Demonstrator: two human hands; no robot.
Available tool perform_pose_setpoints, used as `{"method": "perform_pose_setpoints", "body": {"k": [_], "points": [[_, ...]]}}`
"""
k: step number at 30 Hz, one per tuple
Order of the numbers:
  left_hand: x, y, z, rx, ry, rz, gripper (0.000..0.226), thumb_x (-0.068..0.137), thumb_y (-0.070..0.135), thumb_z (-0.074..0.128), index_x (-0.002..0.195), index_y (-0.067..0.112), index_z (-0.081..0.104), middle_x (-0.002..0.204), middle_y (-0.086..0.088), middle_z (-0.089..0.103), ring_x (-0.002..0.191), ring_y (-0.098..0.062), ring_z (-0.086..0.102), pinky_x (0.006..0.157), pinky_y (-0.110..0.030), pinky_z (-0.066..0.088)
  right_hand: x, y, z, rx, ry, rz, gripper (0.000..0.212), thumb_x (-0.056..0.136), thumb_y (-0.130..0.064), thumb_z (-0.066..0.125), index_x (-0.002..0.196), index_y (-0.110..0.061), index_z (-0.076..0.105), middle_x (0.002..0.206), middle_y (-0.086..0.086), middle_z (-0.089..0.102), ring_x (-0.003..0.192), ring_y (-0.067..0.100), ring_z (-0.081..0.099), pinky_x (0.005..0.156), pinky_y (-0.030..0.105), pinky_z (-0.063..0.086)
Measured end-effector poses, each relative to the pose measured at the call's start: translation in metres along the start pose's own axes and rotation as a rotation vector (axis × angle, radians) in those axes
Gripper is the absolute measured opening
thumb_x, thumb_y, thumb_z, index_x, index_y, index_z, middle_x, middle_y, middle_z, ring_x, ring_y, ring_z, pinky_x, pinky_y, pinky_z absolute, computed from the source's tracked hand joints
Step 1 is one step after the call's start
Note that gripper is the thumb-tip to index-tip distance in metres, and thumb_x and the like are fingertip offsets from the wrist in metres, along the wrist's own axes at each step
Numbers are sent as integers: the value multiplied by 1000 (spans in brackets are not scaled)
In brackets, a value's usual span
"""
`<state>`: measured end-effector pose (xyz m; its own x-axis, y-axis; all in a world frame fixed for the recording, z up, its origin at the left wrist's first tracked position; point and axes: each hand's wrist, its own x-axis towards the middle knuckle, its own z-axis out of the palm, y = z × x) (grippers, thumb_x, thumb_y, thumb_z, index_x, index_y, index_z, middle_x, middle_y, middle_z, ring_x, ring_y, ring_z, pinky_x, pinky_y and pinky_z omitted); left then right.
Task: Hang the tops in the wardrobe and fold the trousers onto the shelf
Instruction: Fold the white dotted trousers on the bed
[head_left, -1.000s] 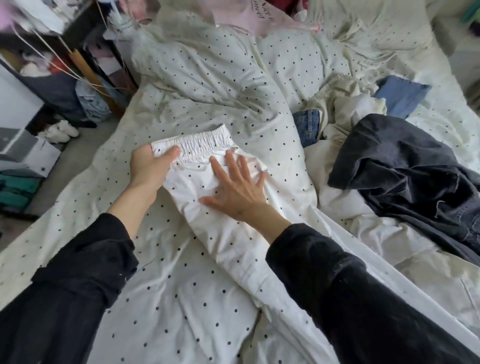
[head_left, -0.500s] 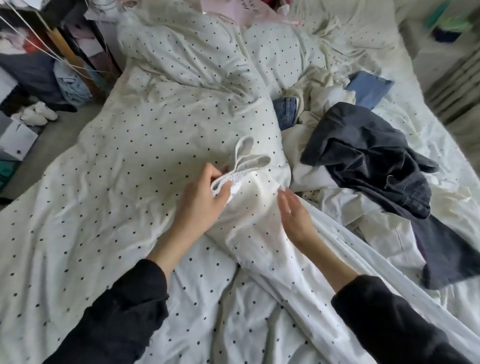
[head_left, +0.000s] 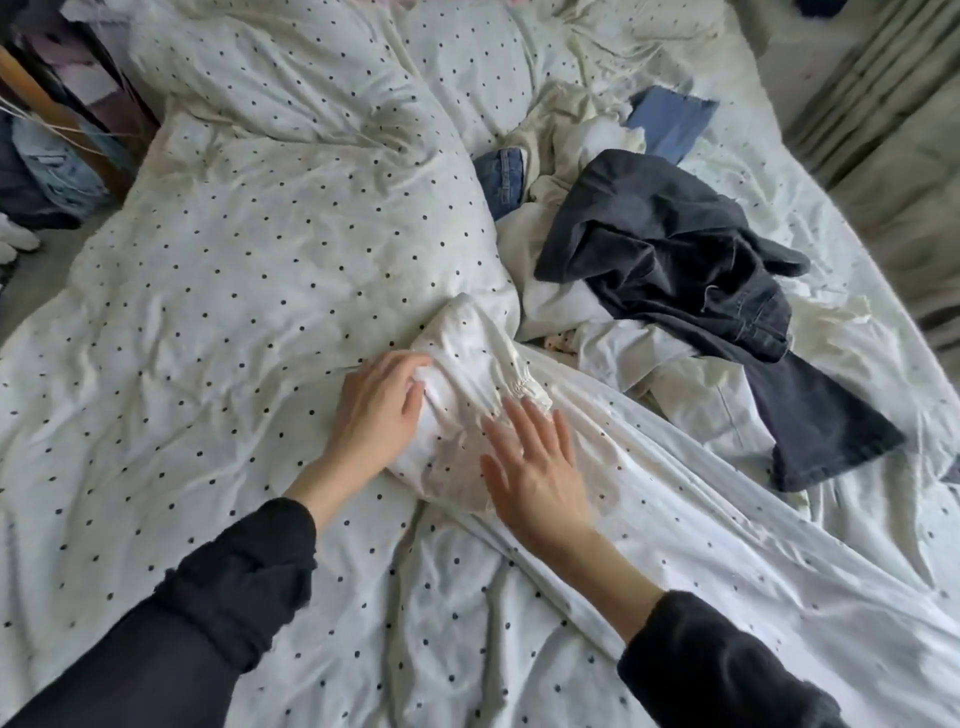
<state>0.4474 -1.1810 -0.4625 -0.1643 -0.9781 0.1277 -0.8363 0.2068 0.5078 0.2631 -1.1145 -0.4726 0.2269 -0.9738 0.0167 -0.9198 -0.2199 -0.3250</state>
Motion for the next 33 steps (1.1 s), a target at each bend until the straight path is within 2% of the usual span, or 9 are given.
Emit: {"method": "perform_pose_setpoints", "body": {"k": [4,7,11,13,16,20,26,29,33], "points": [[19,-40,2,-230,-372,-431,58,91,34,56,140,10,37,140,-9,45,127,-24,45,103,-35,36,-6,4,23,-144,-184,-104,51,88,-49,35,121,-21,61,139,9,51,129,31,47,102,54,39],[22,-47,7,-404,-482,-542,88,74,62,64,143,16,35,143,-2,43,128,-17,45,106,-34,37,-7,16,32,-210,-327,-42,57,85,-56,29,127,-29,58,144,3,45,133,27,43,102,58,37],[30,-44,4,-448,-628,-590,96,63,50,80,141,12,39,140,0,47,127,-15,46,106,-30,36,-4,16,34,-250,-458,-22,60,83,-56,26,126,-30,59,143,3,47,132,27,43,103,60,30],[34,-42,-2,-456,-619,-602,73,66,31,84,128,6,54,125,-6,60,112,-19,58,101,-37,44,-1,13,31,-248,-470,-9,63,85,-57,21,129,-30,56,146,3,43,135,28,39,106,59,23],[35,-29,-16,-460,-499,-577,30,76,6,76,103,5,63,103,-11,67,99,-26,63,89,-37,49,5,12,28,-236,-439,-71,66,90,-59,10,147,-30,27,159,3,8,146,28,6,113,55,-4],[36,-1,-35,-263,-375,-440,30,79,13,73,107,10,62,104,-7,65,101,-26,59,87,-36,45,15,8,15,-216,-434,-45,60,98,-54,25,150,-32,5,159,0,-13,146,23,-12,115,55,-9],[19,85,-66,-41,-252,-281,38,84,20,68,120,17,56,112,-2,63,100,-23,57,74,-25,36,-6,16,-25,254,-317,82,45,101,-29,38,145,-28,31,160,-3,1,146,20,11,116,46,2],[-8,129,-61,-83,-280,-216,38,85,17,66,121,17,56,112,2,63,101,-21,58,71,-24,35,-43,35,-48,636,-222,404,40,101,-24,38,141,-21,42,155,-4,25,134,19,39,111,31,23],[-51,187,-27,-110,-275,-62,23,86,16,60,108,22,61,102,4,65,92,-21,60,71,-29,44,-101,69,-78,1124,-52,700,34,103,-25,34,130,-15,51,126,1,58,111,20,60,97,34,44]]}}
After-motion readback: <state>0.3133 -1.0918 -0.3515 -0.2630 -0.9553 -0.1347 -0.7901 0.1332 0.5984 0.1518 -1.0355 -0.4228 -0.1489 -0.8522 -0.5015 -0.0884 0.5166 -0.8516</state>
